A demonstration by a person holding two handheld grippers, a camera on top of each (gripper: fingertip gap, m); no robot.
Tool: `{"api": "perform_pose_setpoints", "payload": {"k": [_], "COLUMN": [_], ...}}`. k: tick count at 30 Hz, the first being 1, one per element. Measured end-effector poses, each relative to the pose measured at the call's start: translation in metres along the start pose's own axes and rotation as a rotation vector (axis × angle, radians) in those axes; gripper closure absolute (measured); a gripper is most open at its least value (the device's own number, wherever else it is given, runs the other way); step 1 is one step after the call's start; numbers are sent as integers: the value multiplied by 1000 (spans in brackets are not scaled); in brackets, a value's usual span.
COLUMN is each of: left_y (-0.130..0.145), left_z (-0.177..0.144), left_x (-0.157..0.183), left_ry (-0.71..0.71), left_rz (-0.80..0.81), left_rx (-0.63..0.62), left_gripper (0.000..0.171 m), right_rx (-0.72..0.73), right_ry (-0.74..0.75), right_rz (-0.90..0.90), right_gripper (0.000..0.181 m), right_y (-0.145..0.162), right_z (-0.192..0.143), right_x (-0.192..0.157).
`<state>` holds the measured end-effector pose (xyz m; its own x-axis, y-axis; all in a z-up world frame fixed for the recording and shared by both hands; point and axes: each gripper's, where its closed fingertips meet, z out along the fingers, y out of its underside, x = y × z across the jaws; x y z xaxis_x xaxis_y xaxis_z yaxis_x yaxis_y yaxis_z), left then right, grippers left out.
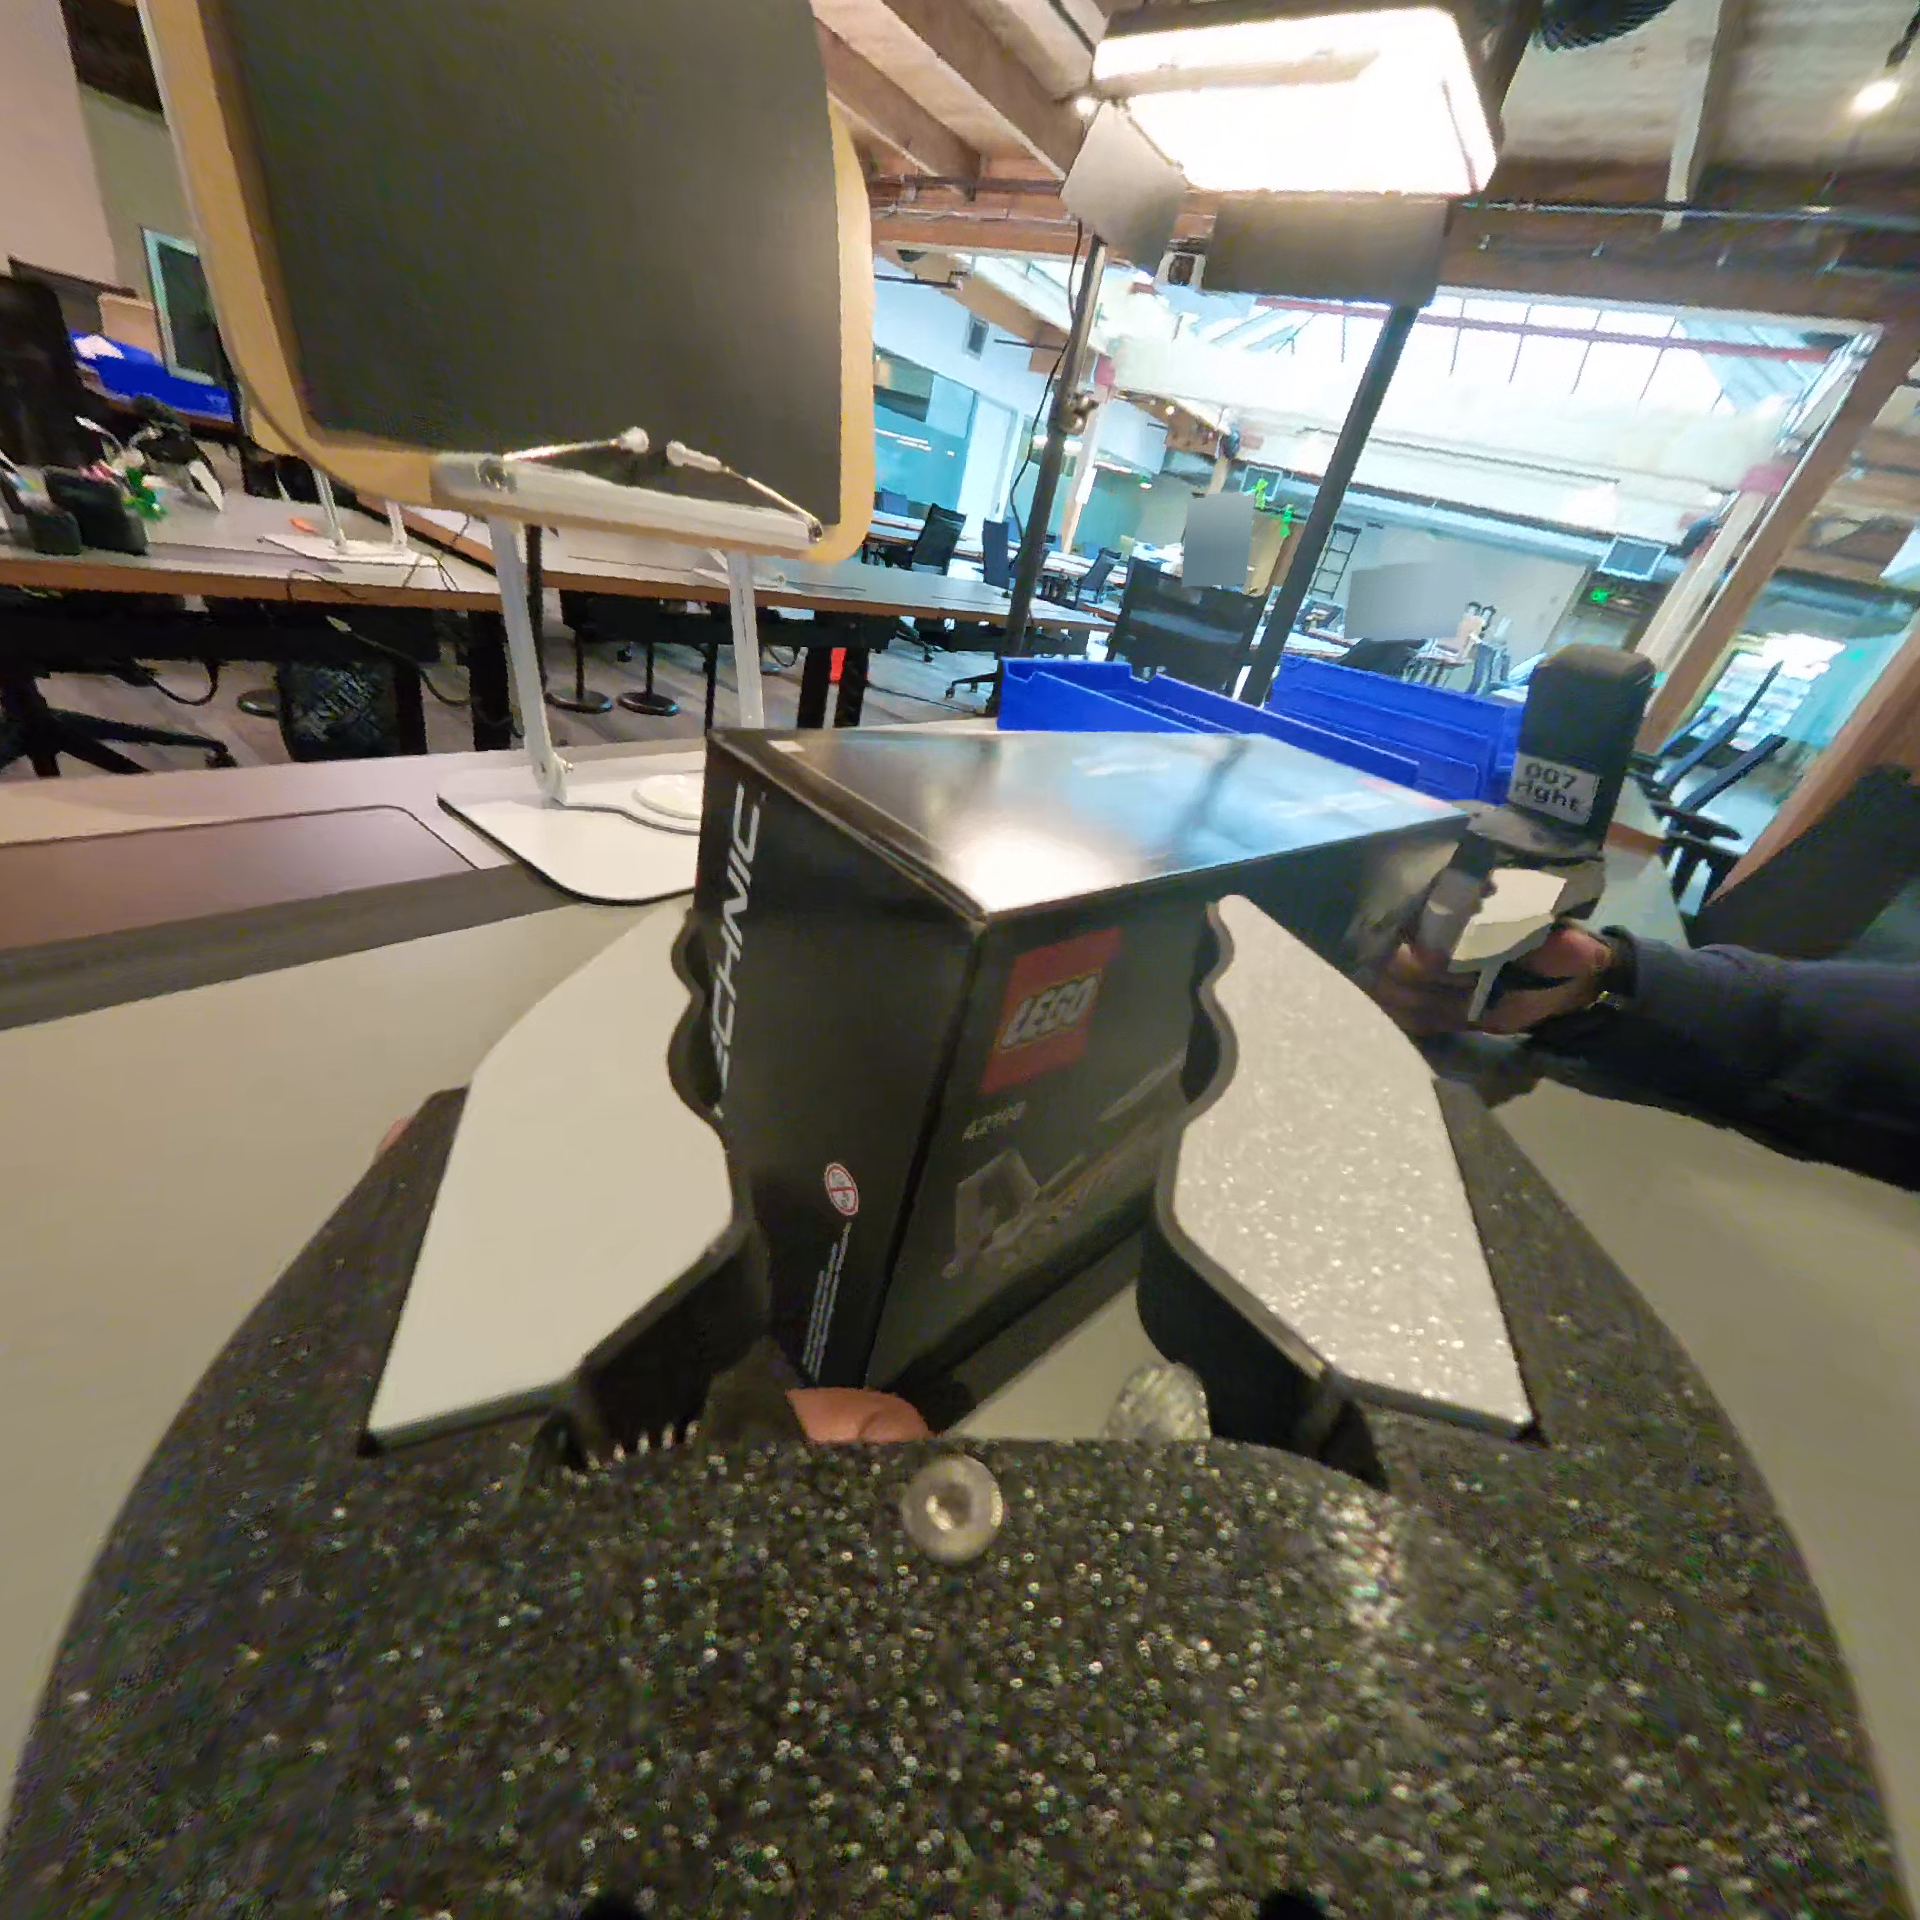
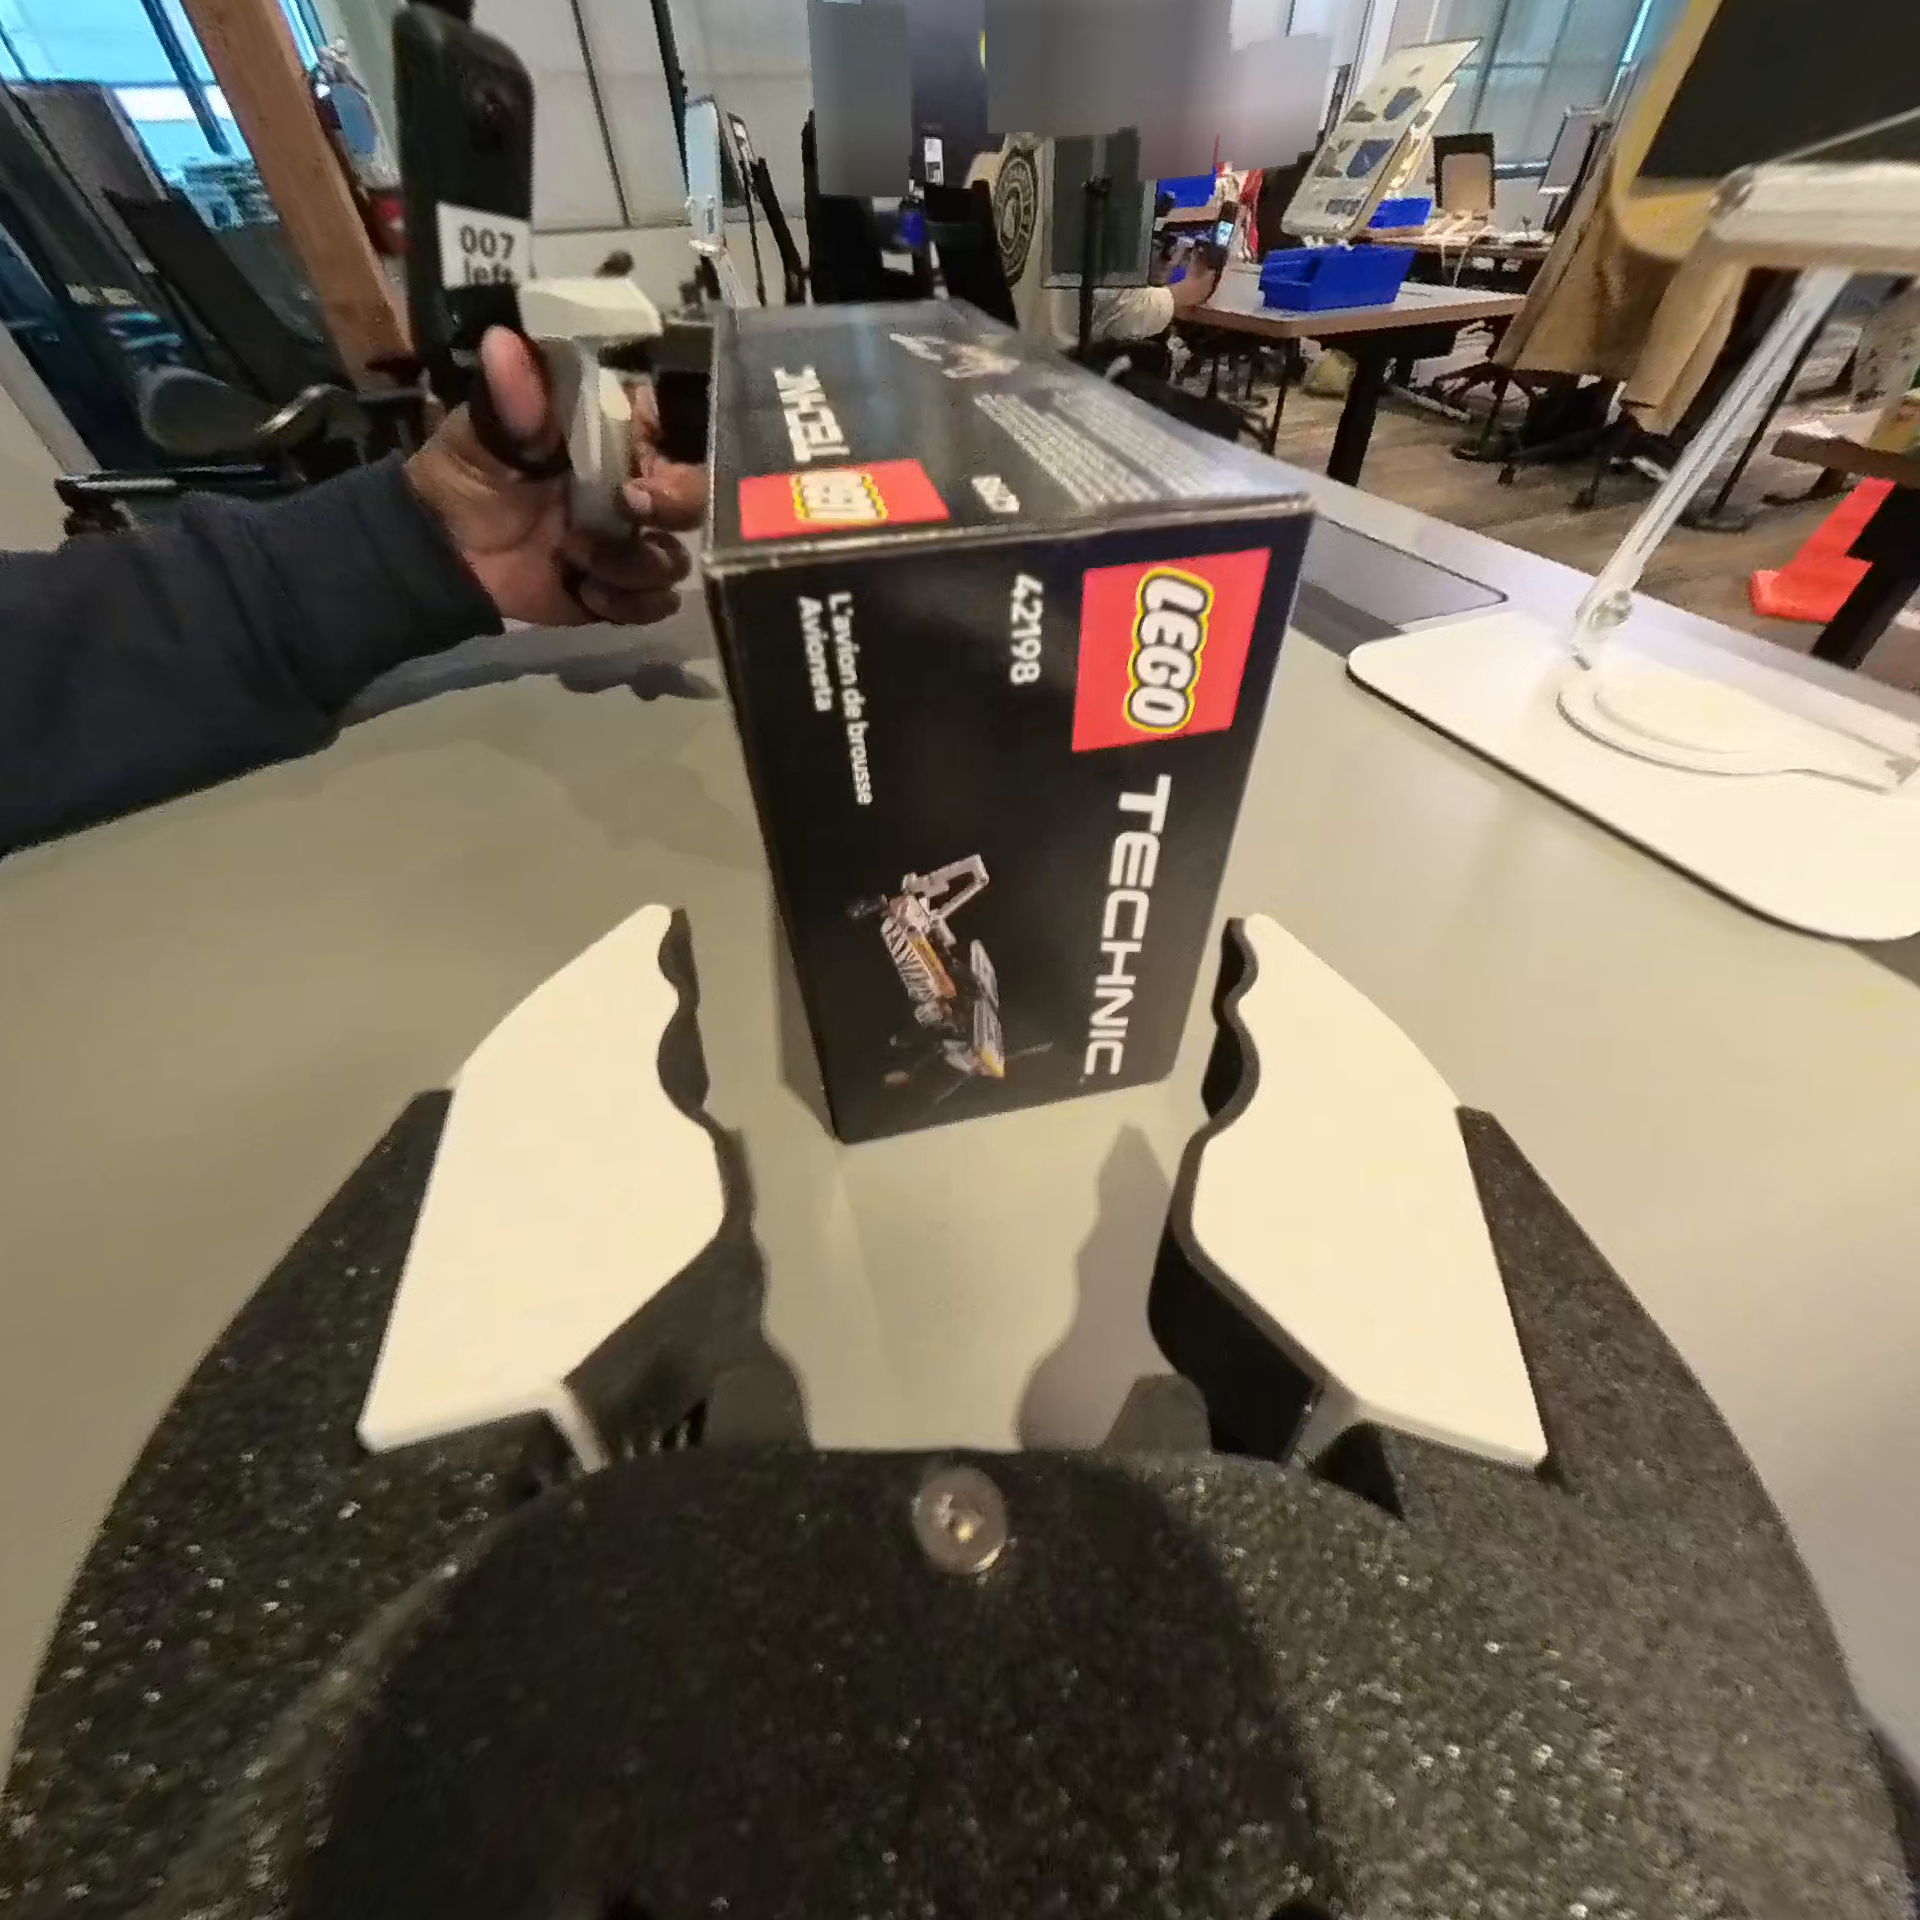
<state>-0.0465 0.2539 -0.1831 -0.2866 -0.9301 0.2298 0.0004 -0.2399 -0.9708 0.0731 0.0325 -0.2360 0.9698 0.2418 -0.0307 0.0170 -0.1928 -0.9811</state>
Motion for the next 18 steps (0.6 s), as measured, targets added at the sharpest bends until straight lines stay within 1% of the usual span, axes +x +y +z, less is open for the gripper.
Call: {"api": "perform_pose_setpoints", "payload": {"k": [3, 6, 10, 18], "left_y": [-4, -3, 7, 8], "left_z": [-2, -1, 4, 4], "left_x": [-4, -12, -16, -13], "left_ry": [-32, -48, -39, -22], "left_rz": [37, 6, -4, 7], "left_rx": [45, 86, 65, 70], "left_gripper": [83, 83, 83, 83], "right_rx": [16, 13, 13, 24], "right_ry": [9, 15, 12, 22], "right_rz": [9, 19, 41, 72], "right_gripper": [90, 91, 93, 95], "right_y": [-2, -1, -1, -2], "right_z": [-4, -4, -5, -7], "right_x": [0, 1, 4, 9]}}
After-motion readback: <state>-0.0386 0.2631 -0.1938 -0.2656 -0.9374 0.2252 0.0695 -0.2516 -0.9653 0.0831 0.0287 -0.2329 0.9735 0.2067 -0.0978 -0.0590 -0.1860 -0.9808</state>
